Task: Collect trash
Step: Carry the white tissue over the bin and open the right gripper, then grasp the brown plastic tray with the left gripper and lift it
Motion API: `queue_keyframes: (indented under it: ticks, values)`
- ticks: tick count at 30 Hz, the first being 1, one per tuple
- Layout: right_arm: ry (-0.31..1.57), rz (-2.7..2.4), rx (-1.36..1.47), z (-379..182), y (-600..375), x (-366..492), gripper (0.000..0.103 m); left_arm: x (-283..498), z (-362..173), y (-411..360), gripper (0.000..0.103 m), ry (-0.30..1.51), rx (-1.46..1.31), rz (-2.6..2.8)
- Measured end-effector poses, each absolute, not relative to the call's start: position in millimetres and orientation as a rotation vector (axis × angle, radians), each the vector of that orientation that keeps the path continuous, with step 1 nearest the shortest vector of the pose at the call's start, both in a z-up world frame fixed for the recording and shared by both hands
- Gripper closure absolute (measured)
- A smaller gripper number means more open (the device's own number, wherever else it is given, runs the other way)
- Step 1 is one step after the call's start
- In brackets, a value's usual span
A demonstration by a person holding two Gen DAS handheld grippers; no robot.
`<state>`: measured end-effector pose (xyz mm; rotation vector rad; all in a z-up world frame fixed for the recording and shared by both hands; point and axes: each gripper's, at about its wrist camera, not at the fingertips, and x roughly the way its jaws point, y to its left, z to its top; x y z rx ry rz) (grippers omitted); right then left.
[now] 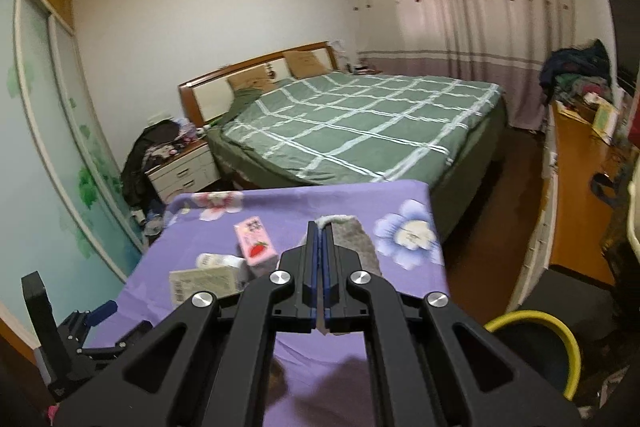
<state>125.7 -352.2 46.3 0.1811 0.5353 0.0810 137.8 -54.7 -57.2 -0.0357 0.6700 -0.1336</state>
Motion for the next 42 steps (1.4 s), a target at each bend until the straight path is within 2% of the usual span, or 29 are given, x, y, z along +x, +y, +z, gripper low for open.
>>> queue_keyframes:
  ticks: [10,23,25,27,29,42]
  values:
    - [0.552,-0.087,0.194,26,-420,82,0.101,128,-57,-100,0.010,0.676,0.020,-0.216]
    - [0.675,-0.243,0.282,-33,-490,55,0.100,117,-59,-145,0.010,0.696,0.090,-0.289]
    - [0.686,-0.250,0.289,-37,-493,54,0.095,115,-58,-149,0.010,0.696,0.098,-0.295]
    - [0.697,-0.258,0.298,-43,-497,53,0.084,114,-58,-152,0.010,0.698,0.105,-0.300]
    - [0.707,-0.264,0.299,-46,-499,53,0.078,113,-59,-155,0.010,0.701,0.110,-0.304]
    - [0.745,-0.242,0.323,-63,-498,59,0.073,123,-82,-158,0.010,0.773,0.112,-0.330]
